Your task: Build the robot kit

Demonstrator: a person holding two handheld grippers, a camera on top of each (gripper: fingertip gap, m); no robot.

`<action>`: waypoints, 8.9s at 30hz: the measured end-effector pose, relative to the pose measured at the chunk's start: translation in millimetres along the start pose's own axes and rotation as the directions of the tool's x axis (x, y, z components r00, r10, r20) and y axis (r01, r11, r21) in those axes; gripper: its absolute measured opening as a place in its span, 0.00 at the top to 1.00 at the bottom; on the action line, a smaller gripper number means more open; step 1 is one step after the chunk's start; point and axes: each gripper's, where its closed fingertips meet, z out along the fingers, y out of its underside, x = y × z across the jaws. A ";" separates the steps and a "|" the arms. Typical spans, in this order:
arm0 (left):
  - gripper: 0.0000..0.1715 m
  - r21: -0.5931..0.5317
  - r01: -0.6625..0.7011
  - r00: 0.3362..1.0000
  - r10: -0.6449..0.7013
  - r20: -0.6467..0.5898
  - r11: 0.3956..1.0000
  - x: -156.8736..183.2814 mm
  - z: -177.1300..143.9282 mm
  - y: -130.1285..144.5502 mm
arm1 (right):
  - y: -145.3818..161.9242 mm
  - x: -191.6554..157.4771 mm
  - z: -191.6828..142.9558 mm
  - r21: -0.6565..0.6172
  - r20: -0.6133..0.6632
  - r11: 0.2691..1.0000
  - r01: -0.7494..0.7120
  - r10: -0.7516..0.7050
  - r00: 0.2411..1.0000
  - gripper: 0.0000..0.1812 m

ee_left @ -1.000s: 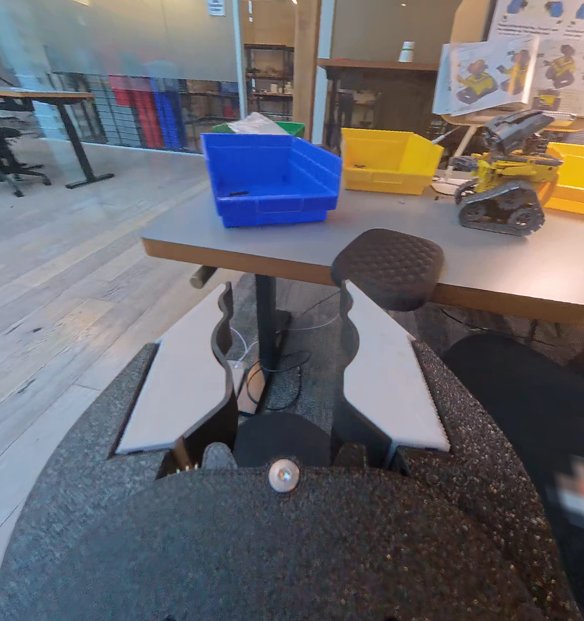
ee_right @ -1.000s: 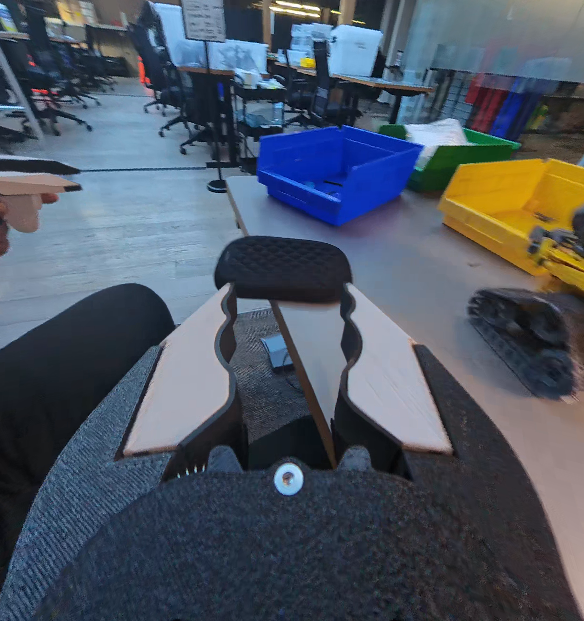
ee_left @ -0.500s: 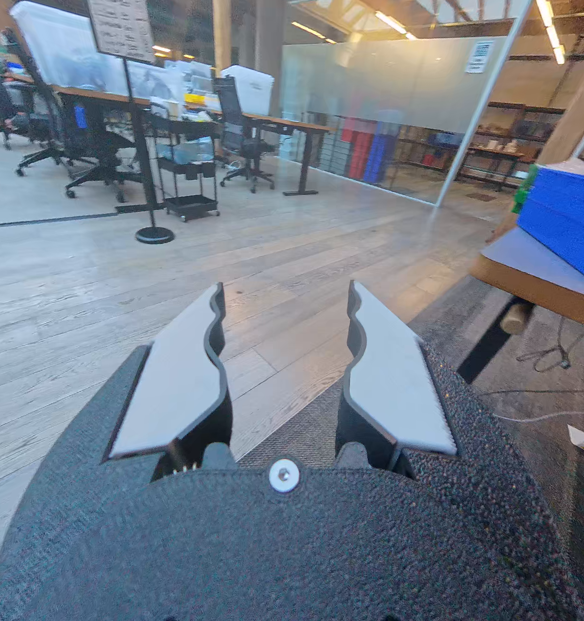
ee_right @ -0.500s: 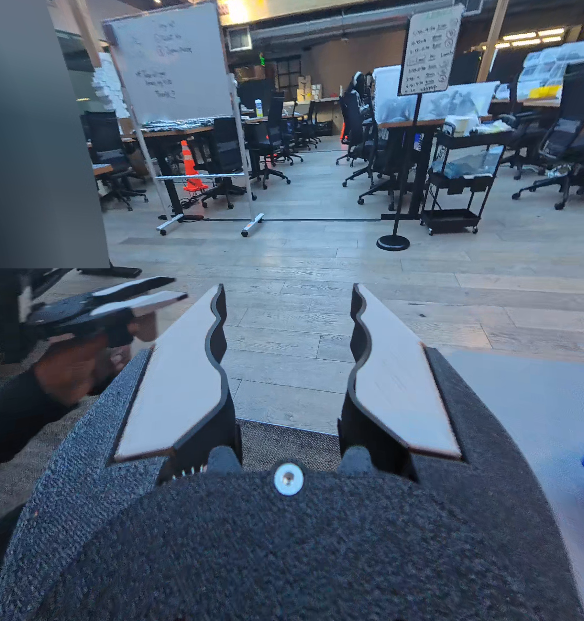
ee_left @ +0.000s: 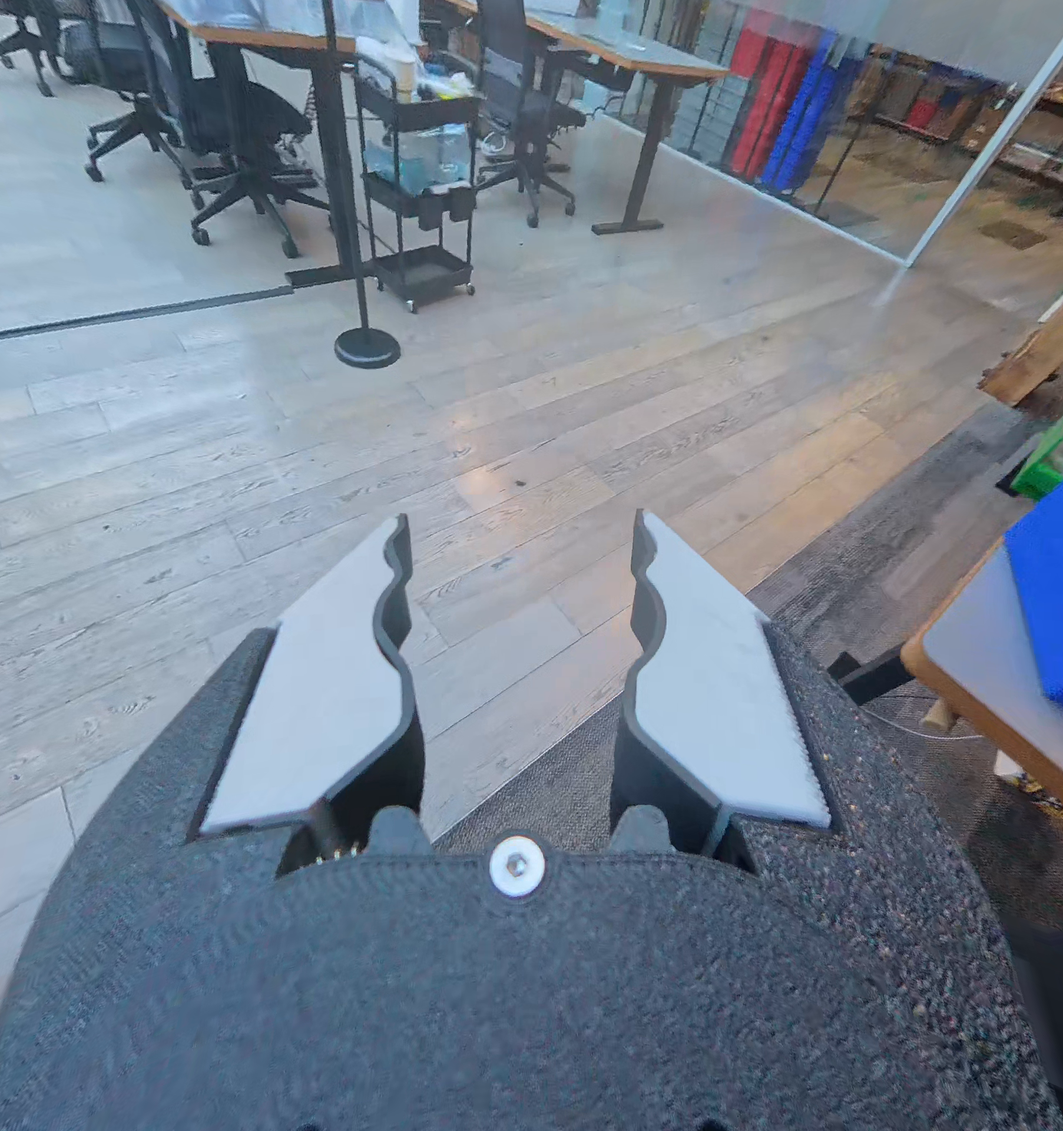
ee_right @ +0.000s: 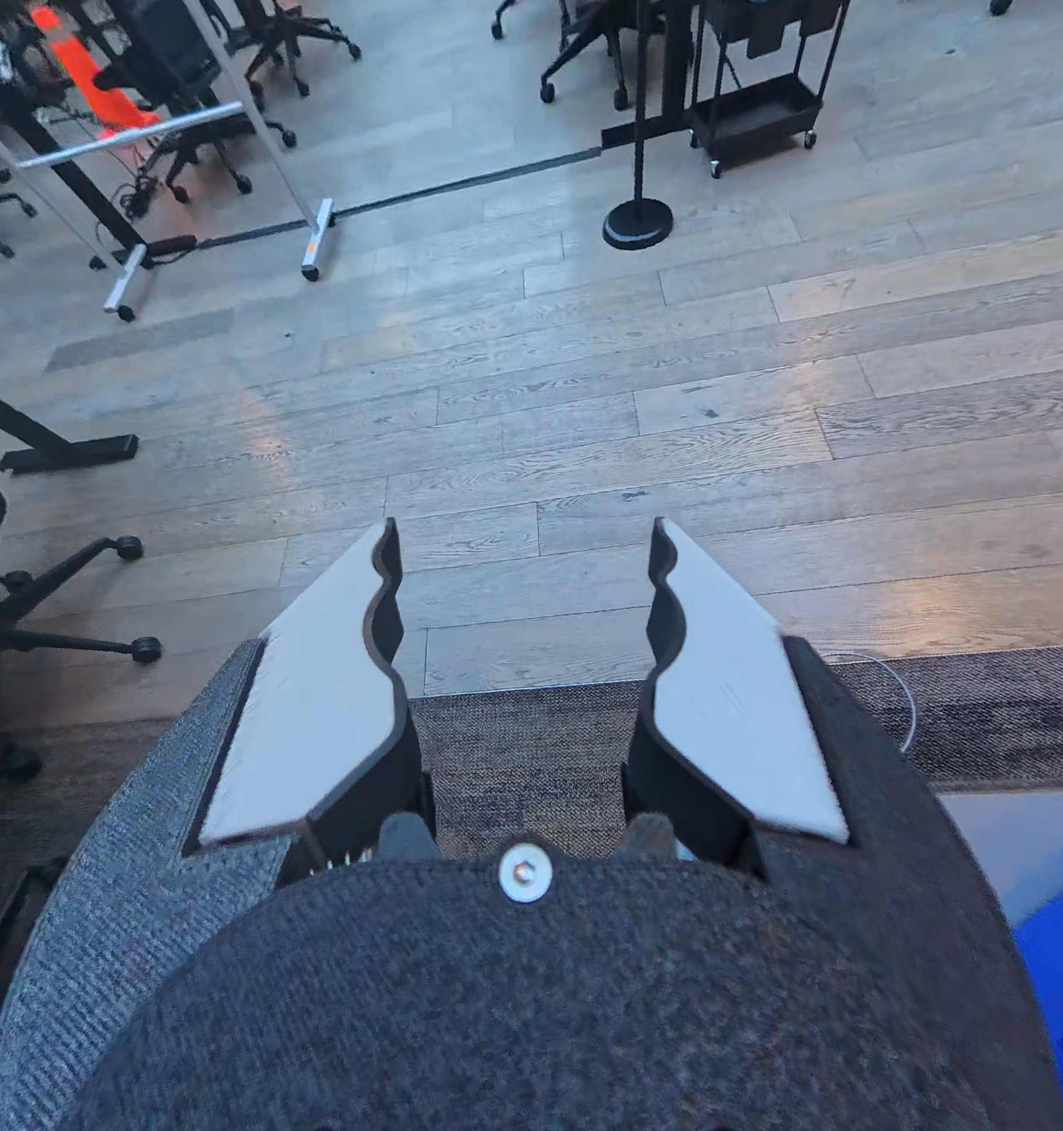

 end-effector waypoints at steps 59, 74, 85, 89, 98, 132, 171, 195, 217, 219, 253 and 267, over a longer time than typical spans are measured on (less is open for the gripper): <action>0.55 0.571 -0.437 -0.515 0.326 -0.792 0.695 1283.9 875.3 -185.9 | 1.3 1059.2 -165.4 0.792 -0.608 0.542 -0.280 0.742 -0.282 0.46; 0.55 0.668 -0.365 -0.897 -0.054 -0.438 0.648 1619.6 706.0 52.2 | 252.3 1137.9 -331.2 0.962 -0.267 0.213 -0.171 0.593 -0.759 0.50; 0.58 0.756 -0.347 -0.937 -0.173 -0.304 0.555 1754.0 622.1 231.8 | 531.7 1155.3 -328.5 0.988 0.071 -0.157 0.011 0.385 -0.920 0.54; 0.59 0.781 -0.406 -0.914 -0.184 -0.363 0.475 1750.4 640.5 342.0 | 691.8 1125.6 -303.7 0.970 0.045 -0.241 -0.029 0.295 -0.955 0.53; 0.58 0.748 -0.601 -0.798 -0.260 -0.543 0.283 1685.5 662.3 536.7 | 970.0 1037.9 -223.7 0.851 -0.110 -0.497 -0.172 0.153 -0.982 0.54; 0.73 0.708 -0.706 -0.066 -0.997 -0.036 0.021 1597.7 428.8 26.5 | 32.1 1153.8 -575.3 0.363 -0.652 0.727 -0.583 -0.249 -0.717 1.00; 1.00 0.703 -0.017 0.705 -0.490 0.512 0.711 578.2 412.1 -229.8 | -279.6 286.8 52.1 0.581 0.483 0.612 0.537 0.272 -0.833 0.58; 1.00 0.639 -0.532 -0.522 -0.809 0.270 0.556 523.5 -76.2 14.4 | 57.9 -84.1 -284.3 0.923 -0.134 0.228 0.310 0.946 -0.296 1.00; 1.00 0.231 -0.750 -0.570 -0.429 -0.701 0.620 774.5 -45.0 167.5 | 234.5 202.5 -504.6 0.671 -0.250 0.596 -0.441 0.742 0.622 1.00; 1.00 0.162 -0.763 -0.475 -0.374 -0.796 0.625 781.5 -22.4 200.9 | 269.2 238.1 -484.7 0.631 -0.162 0.610 -0.480 0.709 0.687 1.00; 1.00 0.326 -0.371 0.034 0.364 -0.931 0.869 720.9 -285.1 351.1 | 509.0 94.2 -576.3 0.330 -0.538 0.930 0.158 0.048 0.841 0.79; 1.00 0.300 -0.764 -0.313 0.078 -0.947 0.572 832.1 -164.8 474.6 | 532.6 224.5 -579.9 0.219 -0.577 0.969 0.118 0.031 0.816 0.65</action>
